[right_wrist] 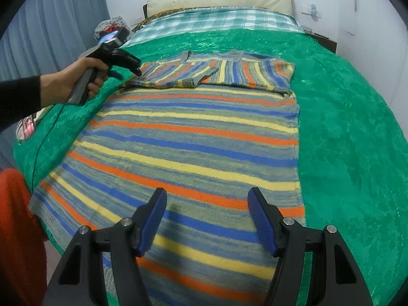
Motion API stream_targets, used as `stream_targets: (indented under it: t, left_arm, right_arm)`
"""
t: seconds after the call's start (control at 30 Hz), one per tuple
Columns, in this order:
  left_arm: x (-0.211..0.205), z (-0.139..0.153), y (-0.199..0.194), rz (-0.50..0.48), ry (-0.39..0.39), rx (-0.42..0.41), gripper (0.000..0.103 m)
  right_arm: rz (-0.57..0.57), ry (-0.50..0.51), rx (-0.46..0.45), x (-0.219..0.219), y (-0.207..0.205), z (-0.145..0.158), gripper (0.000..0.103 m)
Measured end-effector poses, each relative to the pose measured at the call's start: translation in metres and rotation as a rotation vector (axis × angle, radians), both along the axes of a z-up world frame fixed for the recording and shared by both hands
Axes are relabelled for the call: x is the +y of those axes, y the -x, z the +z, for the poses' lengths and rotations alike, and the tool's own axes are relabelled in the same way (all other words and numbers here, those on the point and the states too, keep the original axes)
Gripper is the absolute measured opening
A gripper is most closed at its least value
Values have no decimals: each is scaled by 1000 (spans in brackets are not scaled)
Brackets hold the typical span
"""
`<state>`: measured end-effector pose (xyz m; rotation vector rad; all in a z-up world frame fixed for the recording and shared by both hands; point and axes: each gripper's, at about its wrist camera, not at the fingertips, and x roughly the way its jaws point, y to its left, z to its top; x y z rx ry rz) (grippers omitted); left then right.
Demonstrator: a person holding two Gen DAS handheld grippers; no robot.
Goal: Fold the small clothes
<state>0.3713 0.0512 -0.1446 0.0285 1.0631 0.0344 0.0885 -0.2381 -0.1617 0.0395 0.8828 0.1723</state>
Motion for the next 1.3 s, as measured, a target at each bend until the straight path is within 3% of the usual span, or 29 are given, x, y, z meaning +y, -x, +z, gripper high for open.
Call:
stream_targets:
  t: [0.13,0.23,0.4,0.53,0.6,0.7,0.83,0.97,1.3]
  left_arm:
    - [-9,20,60,-86,58,-30,75]
    - [-28,19,103,-201,89,-9,79]
    - [-66,4,214,-369,126,29,84]
    - [-75,-20,262,-373,112,39,90]
    - [-72,-30,278,-329,101,-36,97]
    - [-72,-37,283,-327,88,-75,100]
    - [-71,-41,281,-343,97,-73,102]
    - [-72,-43,286,-347,92,-96,102]
    - [-72,-46,289,-349,80,-114,102]
  right_arm:
    - [-39,40,-18,-10,2,7,66]
    - [-74,48,-4,-23,1,9,66]
    - [-100,52,28,-31,6,11,66]
    - [-140,62,31,-30,13,9,66]
    - [-162,83,1,-30,17,10,66]
    - [-178,109,-39,-31,20,7,66]
    - [-222,71,29,-40,13,-21,66]
    - [-223,98,9,-35,14,-24,73]
    - [-219,85,-18,-34,16,-36,80]
